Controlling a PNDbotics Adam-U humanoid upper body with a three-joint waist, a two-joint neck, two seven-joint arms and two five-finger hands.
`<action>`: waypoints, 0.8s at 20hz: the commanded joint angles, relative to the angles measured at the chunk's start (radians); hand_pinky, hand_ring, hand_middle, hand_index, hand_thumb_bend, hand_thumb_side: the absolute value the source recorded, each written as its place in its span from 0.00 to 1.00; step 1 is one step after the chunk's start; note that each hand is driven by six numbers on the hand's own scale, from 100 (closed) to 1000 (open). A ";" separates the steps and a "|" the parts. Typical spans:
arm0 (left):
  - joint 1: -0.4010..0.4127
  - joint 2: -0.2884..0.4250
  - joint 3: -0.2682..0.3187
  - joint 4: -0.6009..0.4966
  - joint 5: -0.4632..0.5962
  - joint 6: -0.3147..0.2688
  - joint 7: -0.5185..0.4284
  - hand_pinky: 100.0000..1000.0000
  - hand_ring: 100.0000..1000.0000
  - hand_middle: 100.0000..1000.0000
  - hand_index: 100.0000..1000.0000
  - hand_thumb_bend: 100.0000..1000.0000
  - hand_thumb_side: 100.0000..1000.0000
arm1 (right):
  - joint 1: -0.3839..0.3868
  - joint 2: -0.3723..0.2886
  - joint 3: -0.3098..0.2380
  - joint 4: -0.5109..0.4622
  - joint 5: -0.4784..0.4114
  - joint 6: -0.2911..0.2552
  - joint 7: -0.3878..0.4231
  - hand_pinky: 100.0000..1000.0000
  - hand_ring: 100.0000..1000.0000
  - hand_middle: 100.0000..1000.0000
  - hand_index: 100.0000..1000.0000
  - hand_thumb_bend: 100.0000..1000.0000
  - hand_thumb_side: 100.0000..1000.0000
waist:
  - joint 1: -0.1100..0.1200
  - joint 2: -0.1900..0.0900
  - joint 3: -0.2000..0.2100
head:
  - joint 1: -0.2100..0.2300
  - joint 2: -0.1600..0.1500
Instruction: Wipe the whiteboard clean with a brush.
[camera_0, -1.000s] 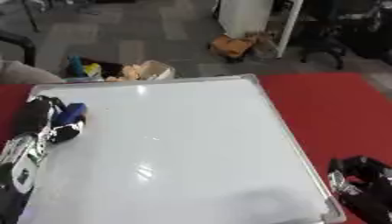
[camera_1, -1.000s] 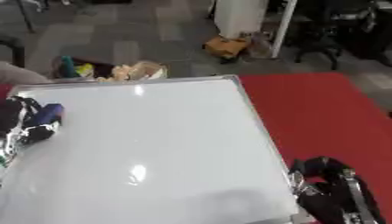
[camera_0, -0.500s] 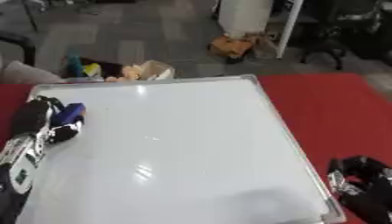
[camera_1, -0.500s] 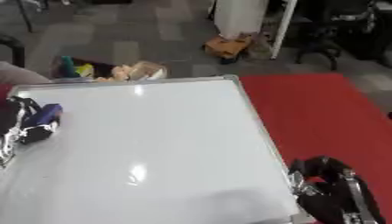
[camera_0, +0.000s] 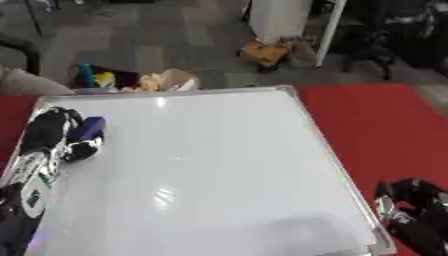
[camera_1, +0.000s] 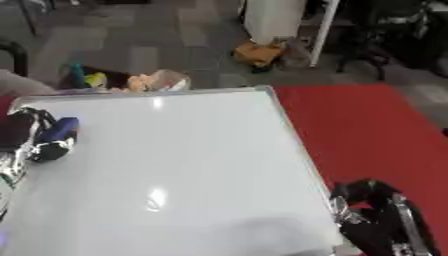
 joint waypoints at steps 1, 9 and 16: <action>-0.002 -0.048 -0.028 0.025 -0.018 -0.012 -0.014 0.26 0.56 0.41 0.55 0.33 0.28 | -0.006 -0.007 -0.004 -0.022 0.003 -0.002 0.003 0.08 0.42 0.29 0.43 0.00 0.00 | -0.002 -0.005 -0.009 | 0.004 -0.012; -0.027 -0.091 -0.038 0.030 -0.057 -0.025 -0.009 0.27 0.56 0.42 0.55 0.32 0.28 | -0.013 -0.005 0.000 -0.022 0.004 -0.002 0.009 0.08 0.42 0.29 0.43 0.00 0.00 | 0.000 0.003 -0.031 | 0.012 -0.019; -0.041 -0.120 -0.051 0.029 -0.078 -0.046 -0.010 0.27 0.56 0.41 0.55 0.32 0.28 | -0.020 -0.001 0.002 -0.022 0.005 -0.002 0.012 0.08 0.42 0.29 0.43 0.00 0.00 | 0.004 0.017 -0.051 | 0.016 -0.025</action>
